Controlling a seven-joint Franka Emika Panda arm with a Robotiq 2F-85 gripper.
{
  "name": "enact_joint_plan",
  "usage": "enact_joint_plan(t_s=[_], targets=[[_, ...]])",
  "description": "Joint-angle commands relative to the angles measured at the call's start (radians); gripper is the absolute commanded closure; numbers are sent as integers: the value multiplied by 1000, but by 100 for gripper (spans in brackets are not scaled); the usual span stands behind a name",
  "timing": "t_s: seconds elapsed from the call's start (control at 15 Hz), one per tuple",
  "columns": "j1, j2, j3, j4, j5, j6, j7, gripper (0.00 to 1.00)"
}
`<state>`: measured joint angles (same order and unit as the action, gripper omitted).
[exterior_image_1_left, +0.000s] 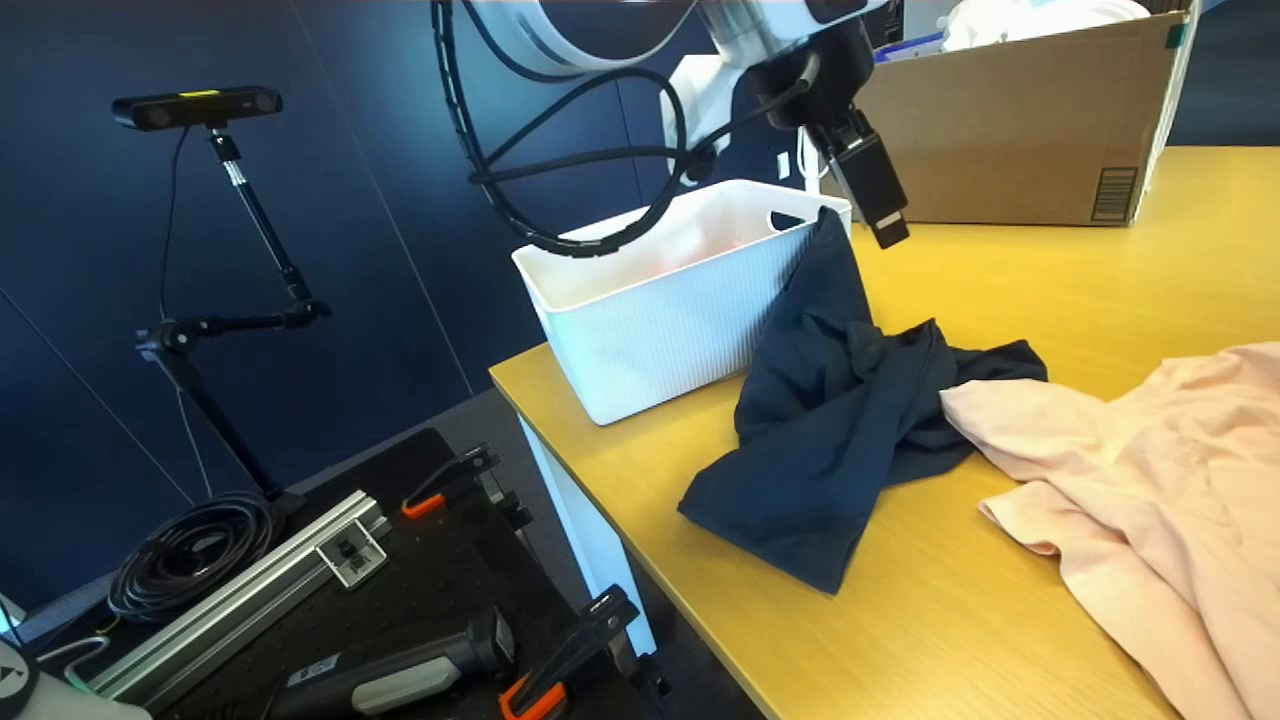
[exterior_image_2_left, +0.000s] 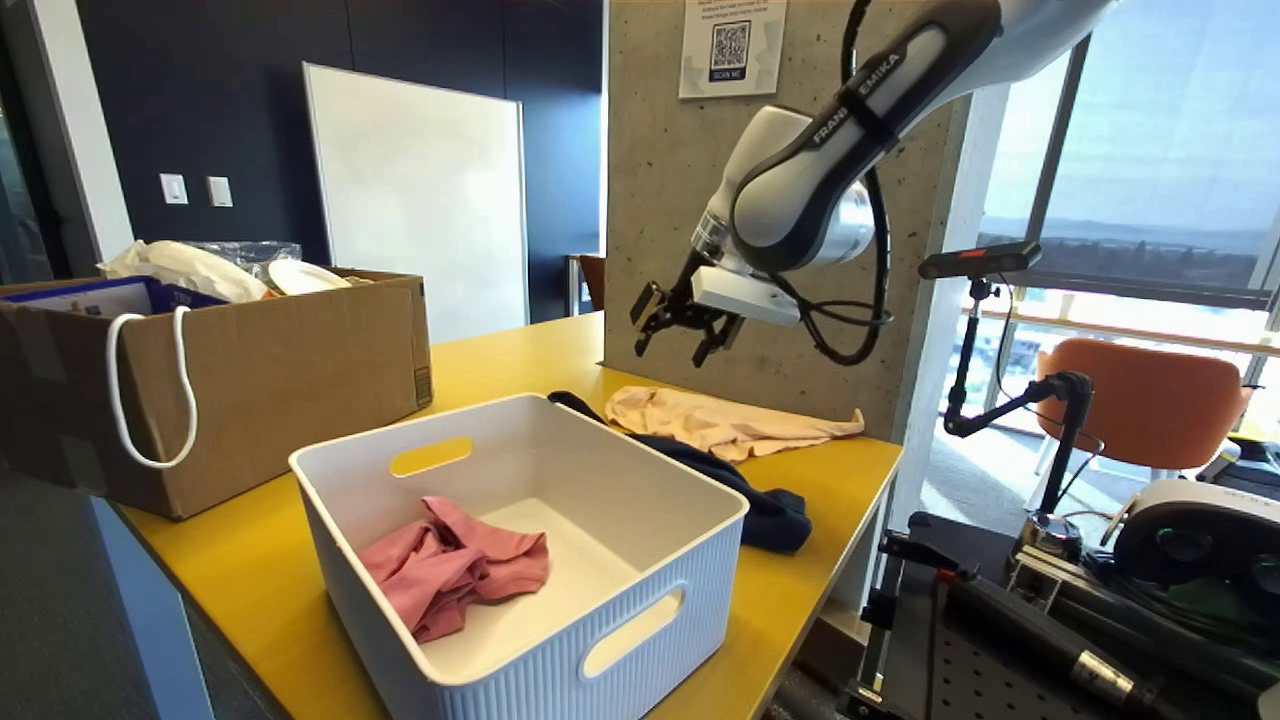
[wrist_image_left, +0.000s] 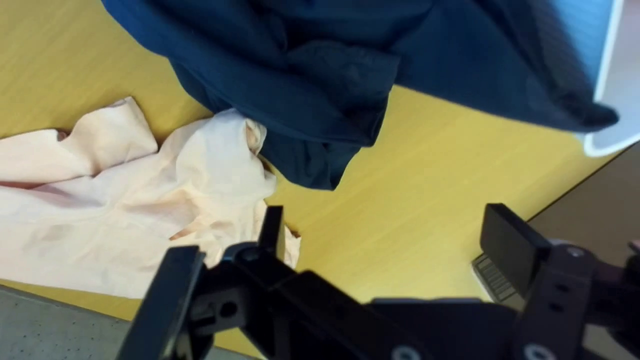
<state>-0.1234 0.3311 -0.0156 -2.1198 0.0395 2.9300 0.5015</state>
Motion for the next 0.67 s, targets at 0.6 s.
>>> enact_joint_plan(t_s=[0.6], targets=[[85,3,-115,-14,-27,-305,-106,0]])
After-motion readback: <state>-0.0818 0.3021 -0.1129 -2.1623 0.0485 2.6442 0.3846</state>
